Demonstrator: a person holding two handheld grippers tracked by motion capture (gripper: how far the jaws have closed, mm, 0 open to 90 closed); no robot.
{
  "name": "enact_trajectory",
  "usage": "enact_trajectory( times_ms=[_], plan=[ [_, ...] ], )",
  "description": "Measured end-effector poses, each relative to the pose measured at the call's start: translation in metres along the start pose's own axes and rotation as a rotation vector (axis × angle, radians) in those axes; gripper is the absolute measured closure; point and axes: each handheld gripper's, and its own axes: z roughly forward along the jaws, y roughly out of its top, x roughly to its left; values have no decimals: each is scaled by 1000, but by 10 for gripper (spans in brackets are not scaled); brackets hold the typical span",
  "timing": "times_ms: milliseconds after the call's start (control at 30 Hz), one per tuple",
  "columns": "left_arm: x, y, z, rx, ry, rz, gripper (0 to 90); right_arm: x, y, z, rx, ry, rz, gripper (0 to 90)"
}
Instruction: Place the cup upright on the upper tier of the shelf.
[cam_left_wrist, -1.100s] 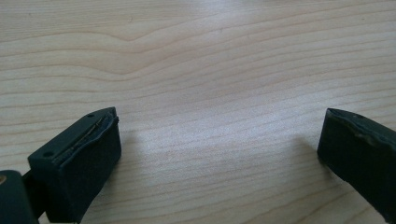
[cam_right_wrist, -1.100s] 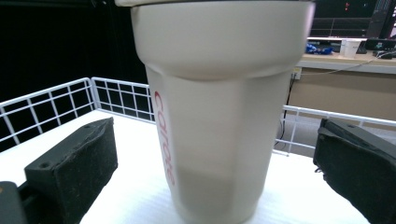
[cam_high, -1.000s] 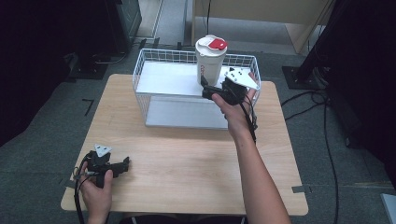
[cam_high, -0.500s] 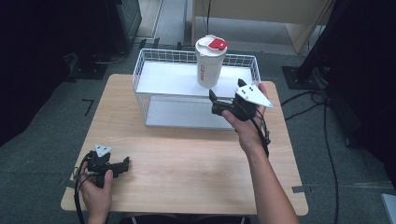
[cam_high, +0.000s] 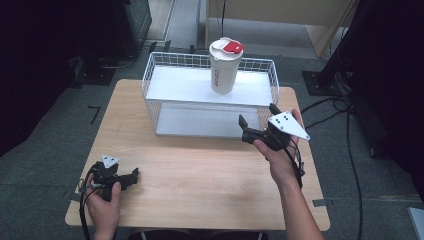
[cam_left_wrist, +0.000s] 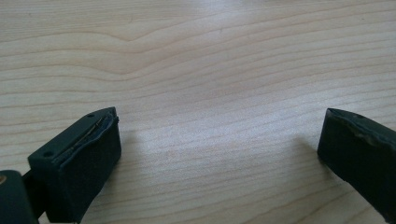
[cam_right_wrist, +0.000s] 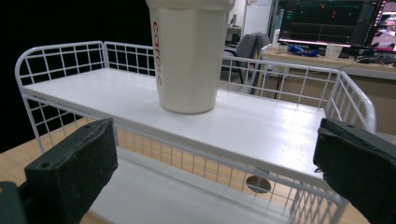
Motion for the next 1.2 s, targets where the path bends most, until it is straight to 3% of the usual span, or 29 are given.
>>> enact_trajectory(
  times_ms=[400,1200],
  plan=[
    [0,0,0,-2,0,-3,0,-4,-32,-28,38,-22,-15,0],
    [0,0,0,0,0,-1,0,-46,-104,-84,147,-158,36,0]
  ],
)
